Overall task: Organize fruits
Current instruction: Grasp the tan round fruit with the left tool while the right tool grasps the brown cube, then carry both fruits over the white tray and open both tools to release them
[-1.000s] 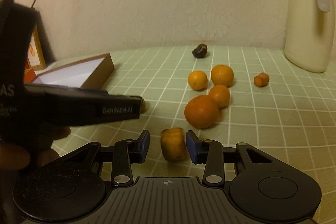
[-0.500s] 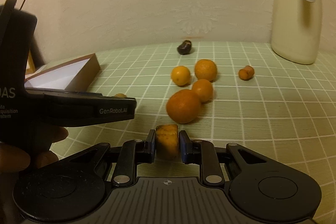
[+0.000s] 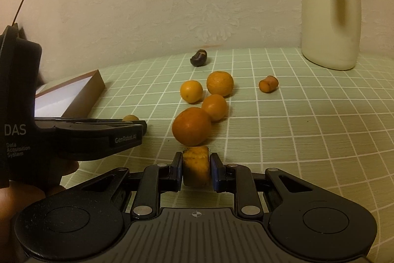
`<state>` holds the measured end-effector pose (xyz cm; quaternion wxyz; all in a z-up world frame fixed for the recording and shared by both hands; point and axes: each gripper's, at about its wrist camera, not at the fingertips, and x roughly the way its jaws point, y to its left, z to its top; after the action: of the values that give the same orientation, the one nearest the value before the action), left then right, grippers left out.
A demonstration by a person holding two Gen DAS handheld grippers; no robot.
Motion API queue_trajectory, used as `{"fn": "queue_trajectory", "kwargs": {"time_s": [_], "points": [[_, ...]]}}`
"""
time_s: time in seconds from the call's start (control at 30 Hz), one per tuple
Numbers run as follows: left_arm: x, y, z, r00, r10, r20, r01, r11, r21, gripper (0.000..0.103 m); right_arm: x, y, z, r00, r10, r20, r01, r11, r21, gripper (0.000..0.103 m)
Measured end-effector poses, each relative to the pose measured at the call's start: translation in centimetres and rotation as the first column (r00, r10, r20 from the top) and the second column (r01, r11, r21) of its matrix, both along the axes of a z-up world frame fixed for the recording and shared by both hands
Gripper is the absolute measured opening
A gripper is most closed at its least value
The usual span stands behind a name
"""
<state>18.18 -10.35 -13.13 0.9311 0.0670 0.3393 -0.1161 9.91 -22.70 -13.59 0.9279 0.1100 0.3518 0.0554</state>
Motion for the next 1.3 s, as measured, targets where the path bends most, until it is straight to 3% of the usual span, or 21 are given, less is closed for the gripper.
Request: {"fn": "queue_trajectory", "kwargs": {"time_s": [0.7,1.03,1.3], "points": [[-4.4,3.9,2.9,1.000,-0.013,0.004,0.014,0.999,-0.053,0.017,-1.4,0.4,2.1,1.000,-0.012,0.007,0.011,0.999,0.038,0.023],[-7.1,8.5,4.5,0.999,0.043,0.024,-0.041,0.996,-0.079,0.017,-1.7,5.5,4.0,0.992,0.105,0.064,-0.108,0.994,0.037,0.023],[-8.8,13.9,6.0,0.987,0.152,0.057,-0.145,0.983,-0.115,0.017,-1.4,10.4,5.4,0.968,0.218,0.126,-0.226,0.973,0.046,0.023]]}}
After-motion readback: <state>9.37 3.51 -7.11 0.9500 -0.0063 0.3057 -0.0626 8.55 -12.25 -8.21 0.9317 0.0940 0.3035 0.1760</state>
